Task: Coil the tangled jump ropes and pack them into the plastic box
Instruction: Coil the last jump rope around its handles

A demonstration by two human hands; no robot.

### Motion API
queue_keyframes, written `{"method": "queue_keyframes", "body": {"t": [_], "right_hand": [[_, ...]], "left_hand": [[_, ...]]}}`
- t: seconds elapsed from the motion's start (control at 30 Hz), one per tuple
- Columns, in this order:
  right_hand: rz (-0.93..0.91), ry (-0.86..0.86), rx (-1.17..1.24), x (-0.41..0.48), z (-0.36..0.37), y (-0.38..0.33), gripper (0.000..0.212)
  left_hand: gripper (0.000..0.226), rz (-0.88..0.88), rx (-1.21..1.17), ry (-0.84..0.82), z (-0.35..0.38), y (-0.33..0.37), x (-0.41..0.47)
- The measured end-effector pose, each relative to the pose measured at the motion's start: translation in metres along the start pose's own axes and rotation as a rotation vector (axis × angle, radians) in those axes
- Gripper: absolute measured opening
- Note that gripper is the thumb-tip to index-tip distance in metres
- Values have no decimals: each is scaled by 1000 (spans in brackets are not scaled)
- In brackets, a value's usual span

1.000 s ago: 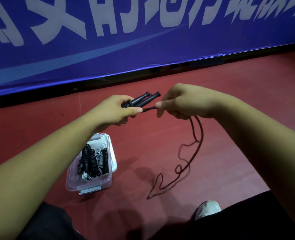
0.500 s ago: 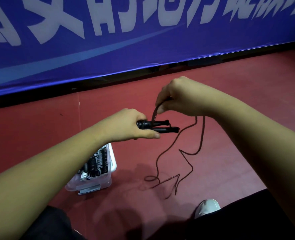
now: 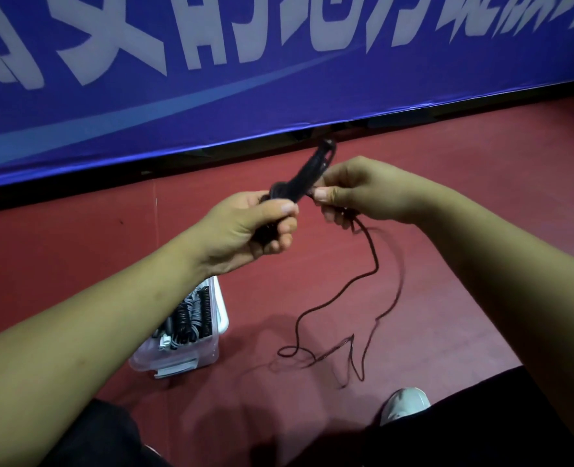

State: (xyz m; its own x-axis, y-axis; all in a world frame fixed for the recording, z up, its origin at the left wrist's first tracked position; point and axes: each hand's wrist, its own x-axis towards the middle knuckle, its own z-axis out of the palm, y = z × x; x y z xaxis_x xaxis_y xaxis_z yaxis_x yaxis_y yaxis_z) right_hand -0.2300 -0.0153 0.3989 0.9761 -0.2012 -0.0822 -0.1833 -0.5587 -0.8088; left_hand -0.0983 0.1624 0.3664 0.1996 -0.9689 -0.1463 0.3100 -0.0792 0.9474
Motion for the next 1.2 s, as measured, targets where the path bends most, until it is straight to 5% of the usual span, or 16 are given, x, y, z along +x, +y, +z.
{"method": "queue_keyframes", "body": {"t": [0.27, 0.43, 0.57, 0.8, 0.9, 1.07, 1.2], "right_hand": [[152, -1, 194, 8, 10, 2, 26], [112, 35, -160, 0, 4, -5, 17], [126, 30, -338, -3, 3, -6, 13], [169, 87, -344, -4, -1, -20, 21], [136, 25, -529, -3, 5, -26, 19], [69, 84, -734, -2, 10, -32, 15], [-16, 123, -719, -4, 10, -38, 13]], "left_hand": [[29, -13, -174, 123, -8, 7, 10], [13, -63, -287, 250, -12, 13, 13], [22, -113, -314, 338, -26, 18, 12], [18, -121, 28, 306, -31, 7, 18], [10, -95, 263, 336, -38, 2, 20], [26, -69, 476, 442, -48, 2, 21], [35, 61, 931, 491, -56, -7, 24]]}}
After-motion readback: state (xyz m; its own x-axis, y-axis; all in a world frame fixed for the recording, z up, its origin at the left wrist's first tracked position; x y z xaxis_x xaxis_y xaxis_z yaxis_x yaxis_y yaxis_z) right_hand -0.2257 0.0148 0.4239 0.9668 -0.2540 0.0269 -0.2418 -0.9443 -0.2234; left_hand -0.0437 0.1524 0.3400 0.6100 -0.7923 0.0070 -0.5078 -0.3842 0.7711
